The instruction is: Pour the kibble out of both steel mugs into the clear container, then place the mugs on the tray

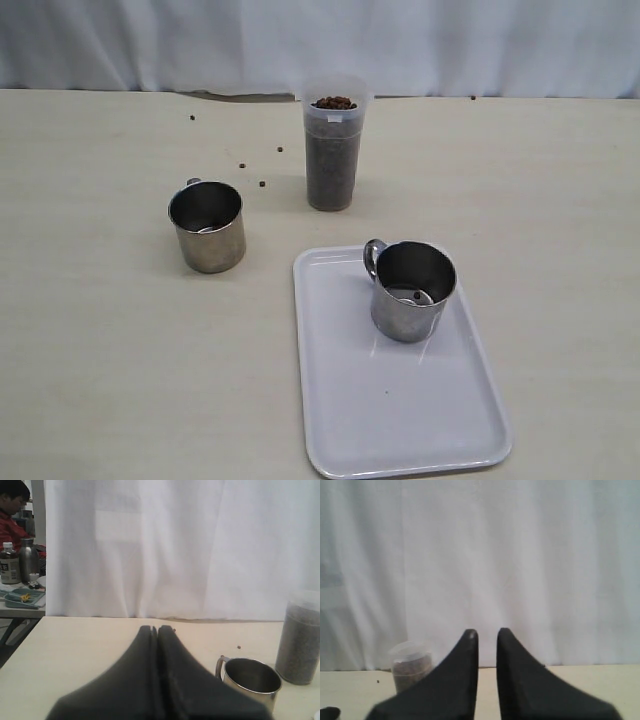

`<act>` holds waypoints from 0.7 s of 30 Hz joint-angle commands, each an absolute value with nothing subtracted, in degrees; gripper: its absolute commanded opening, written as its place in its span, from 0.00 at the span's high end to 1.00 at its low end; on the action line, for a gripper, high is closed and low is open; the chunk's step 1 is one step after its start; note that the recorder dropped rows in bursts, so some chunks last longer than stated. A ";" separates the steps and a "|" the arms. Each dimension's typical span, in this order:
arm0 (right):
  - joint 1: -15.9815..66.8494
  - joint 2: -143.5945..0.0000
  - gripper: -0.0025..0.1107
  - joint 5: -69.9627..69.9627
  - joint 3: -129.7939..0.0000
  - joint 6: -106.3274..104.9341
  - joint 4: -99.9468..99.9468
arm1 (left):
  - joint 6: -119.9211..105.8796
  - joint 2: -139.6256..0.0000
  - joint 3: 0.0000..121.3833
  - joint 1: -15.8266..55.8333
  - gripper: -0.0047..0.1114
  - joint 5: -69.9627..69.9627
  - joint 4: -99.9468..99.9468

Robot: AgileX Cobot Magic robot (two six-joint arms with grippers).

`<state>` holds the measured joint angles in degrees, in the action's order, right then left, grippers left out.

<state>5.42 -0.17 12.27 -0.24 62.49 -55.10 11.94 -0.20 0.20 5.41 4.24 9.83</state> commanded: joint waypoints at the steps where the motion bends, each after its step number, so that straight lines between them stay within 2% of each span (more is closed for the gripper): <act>1: 5.42 0.00 0.93 3.68 0.00 61.99 -54.57 | 12.36 0.00 0.00 5.26 0.96 3.46 9.84; 5: 5.42 0.00 0.93 -4.35 0.00 58.49 -51.60 | 12.36 0.00 0.00 5.26 0.96 3.46 9.84; 10: 5.42 0.00 0.93 -4.67 0.00 30.44 -24.43 | 12.36 0.00 0.00 5.26 0.96 3.46 9.84; 14: 5.42 0.00 0.93 -6.43 0.00 21.47 -15.78 | 12.36 0.00 0.00 5.26 0.96 3.46 9.84; 17: 5.42 0.00 0.93 -6.55 0.00 2.43 1.42 | 12.36 0.00 0.00 5.26 0.96 3.46 9.84; 21: 5.52 0.00 0.93 -6.76 0.00 2.81 6.36 | 12.36 0.00 0.00 5.26 0.96 3.46 9.84</act>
<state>5.42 -0.17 -6.29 -0.24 3.17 2.70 11.94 -0.20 0.20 5.41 4.24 9.83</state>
